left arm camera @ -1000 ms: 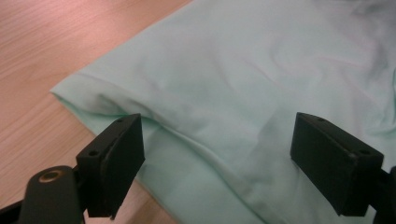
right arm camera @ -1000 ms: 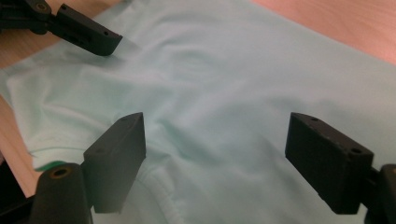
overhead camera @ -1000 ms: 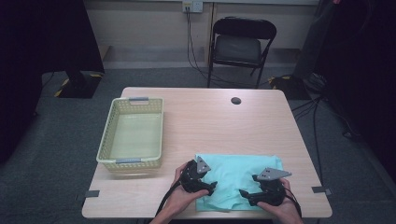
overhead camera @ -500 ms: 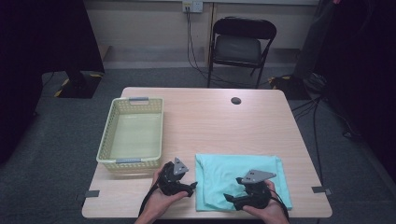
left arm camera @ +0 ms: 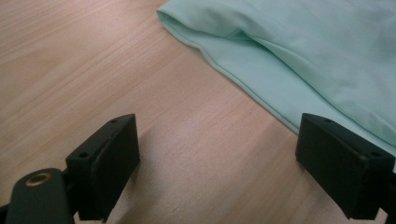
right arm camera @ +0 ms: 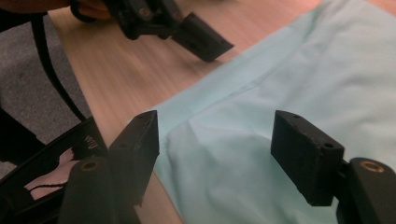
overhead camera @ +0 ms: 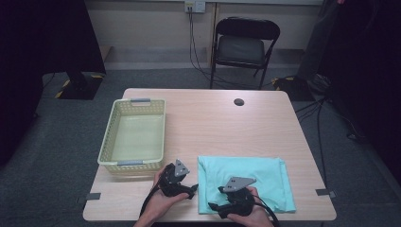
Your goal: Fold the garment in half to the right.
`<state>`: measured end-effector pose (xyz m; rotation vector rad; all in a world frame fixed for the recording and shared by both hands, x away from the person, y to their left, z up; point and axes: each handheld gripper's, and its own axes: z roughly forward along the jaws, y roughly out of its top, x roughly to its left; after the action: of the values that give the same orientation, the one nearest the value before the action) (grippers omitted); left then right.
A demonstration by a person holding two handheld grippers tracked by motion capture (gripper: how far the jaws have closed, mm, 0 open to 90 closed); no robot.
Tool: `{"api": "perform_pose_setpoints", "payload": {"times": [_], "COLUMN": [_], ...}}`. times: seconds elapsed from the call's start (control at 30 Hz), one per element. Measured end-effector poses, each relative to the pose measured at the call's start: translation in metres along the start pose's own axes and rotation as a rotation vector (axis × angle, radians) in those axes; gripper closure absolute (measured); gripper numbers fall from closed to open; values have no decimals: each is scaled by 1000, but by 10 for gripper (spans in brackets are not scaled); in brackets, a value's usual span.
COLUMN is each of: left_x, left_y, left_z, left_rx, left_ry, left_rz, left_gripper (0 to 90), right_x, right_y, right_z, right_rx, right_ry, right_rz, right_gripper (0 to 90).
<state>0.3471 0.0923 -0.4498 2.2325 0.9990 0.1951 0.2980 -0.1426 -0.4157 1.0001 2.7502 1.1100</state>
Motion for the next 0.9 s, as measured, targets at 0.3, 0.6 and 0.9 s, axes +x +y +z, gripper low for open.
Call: {"api": "perform_pose_setpoints", "payload": {"times": [0.3, 0.6, 0.9], "left_x": [-2, -3, -2], "left_y": [0, 2, 1], "left_z": [1, 2, 5], "left_rx": [-1, 7, -8], "left_ry": [5, -2, -9], "left_rz": [-5, 0, 6], "left_gripper": [122, 116, 72], "right_x": [13, 17, 23], "right_y": [4, 1, -4], "right_z": [15, 20, 23], "right_rx": [28, 30, 4], "right_ry": [53, 66, -33], "right_rz": [-45, -67, -101], "right_gripper": [279, 323, 505]}}
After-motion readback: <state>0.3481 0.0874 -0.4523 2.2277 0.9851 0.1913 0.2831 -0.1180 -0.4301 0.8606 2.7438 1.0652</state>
